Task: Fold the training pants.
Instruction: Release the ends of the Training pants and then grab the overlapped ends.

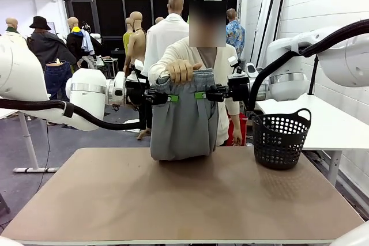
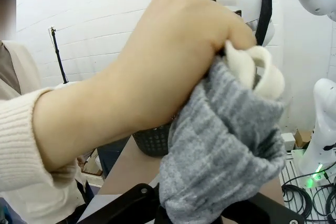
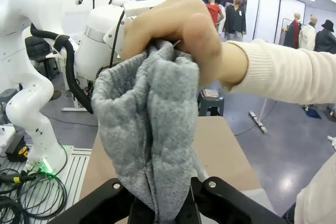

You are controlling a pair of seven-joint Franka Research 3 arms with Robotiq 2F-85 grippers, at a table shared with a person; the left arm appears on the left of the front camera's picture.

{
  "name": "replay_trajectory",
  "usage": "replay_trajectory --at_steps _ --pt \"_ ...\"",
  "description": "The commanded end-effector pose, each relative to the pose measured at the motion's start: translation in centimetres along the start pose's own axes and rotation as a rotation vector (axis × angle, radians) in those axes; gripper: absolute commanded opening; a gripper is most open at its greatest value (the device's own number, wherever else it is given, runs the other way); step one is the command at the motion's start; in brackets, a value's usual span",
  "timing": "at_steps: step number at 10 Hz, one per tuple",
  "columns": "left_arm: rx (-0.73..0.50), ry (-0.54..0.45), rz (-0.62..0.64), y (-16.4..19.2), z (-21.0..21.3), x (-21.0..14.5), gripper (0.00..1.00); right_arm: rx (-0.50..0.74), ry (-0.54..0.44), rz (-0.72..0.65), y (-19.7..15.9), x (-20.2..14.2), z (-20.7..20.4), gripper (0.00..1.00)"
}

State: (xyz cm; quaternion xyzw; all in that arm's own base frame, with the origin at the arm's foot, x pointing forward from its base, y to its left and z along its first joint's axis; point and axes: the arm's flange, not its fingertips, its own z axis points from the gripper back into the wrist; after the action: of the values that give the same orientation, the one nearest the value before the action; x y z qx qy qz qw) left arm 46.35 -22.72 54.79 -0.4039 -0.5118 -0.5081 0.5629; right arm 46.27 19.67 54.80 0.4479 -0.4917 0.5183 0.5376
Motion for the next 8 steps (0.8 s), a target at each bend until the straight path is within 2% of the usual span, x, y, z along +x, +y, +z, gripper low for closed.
replay_trajectory --at_steps 1,8 --pt "0.018 -0.023 -0.019 -0.56 0.09 0.17 0.00 0.009 -0.008 0.008 0.29 0.22 0.01 0.00" --pt "0.018 -0.023 -0.019 -0.56 0.09 0.17 0.00 0.009 -0.008 0.008 0.29 0.22 0.01 0.00"
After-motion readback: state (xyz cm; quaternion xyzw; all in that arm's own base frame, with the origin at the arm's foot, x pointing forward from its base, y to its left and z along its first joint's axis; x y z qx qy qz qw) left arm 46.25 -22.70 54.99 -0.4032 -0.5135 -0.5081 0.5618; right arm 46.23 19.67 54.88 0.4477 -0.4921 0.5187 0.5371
